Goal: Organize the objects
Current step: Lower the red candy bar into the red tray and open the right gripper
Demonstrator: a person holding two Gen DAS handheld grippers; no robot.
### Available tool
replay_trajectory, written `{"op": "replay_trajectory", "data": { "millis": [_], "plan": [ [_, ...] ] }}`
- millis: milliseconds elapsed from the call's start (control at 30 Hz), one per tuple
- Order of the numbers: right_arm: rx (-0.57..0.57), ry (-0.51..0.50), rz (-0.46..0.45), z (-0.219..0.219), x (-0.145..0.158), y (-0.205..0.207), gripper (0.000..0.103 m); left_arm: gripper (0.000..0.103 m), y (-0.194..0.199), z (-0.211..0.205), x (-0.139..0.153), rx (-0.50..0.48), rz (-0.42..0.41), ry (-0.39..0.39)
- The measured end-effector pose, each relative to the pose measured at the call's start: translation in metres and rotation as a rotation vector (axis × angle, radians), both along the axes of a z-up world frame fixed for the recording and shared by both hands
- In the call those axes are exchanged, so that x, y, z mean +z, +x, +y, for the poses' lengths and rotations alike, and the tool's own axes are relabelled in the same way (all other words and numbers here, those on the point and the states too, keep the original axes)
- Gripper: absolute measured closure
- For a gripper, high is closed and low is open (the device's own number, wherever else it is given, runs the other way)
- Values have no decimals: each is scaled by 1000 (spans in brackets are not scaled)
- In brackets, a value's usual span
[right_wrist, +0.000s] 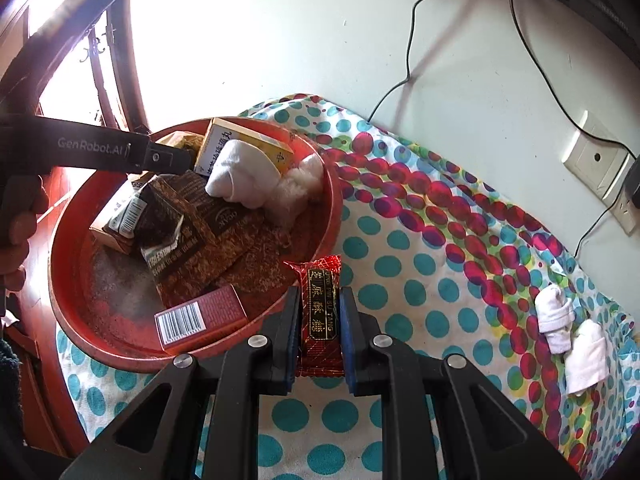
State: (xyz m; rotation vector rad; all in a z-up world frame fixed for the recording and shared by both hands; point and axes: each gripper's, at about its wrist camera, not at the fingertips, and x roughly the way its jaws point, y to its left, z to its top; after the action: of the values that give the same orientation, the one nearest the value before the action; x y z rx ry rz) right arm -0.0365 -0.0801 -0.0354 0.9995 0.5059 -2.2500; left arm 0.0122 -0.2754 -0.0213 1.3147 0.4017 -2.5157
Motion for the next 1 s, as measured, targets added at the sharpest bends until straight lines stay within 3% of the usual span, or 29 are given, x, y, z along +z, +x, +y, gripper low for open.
{"op": "replay_trajectory", "data": {
  "millis": [400, 767, 867, 933, 1000],
  "plan": [
    [97, -8, -27, -57, -3, 1, 86, 50, 4, -15, -1, 35, 6, 19],
    [106, -6, -81, -81, -20, -6, 85, 50, 5, -22, -5, 49, -2, 27],
    [99, -14, -92, -76, -21, -9, 74, 50, 4, -20, -5, 44, 0, 25],
    [81, -30, -62, -66, -17, -8, 55, 50, 4, -17, -5, 36, -1, 20],
    [63, -68, -54, -50, -10, -8, 54, 50, 2, -12, -3, 22, 3, 14]
  ]
}}
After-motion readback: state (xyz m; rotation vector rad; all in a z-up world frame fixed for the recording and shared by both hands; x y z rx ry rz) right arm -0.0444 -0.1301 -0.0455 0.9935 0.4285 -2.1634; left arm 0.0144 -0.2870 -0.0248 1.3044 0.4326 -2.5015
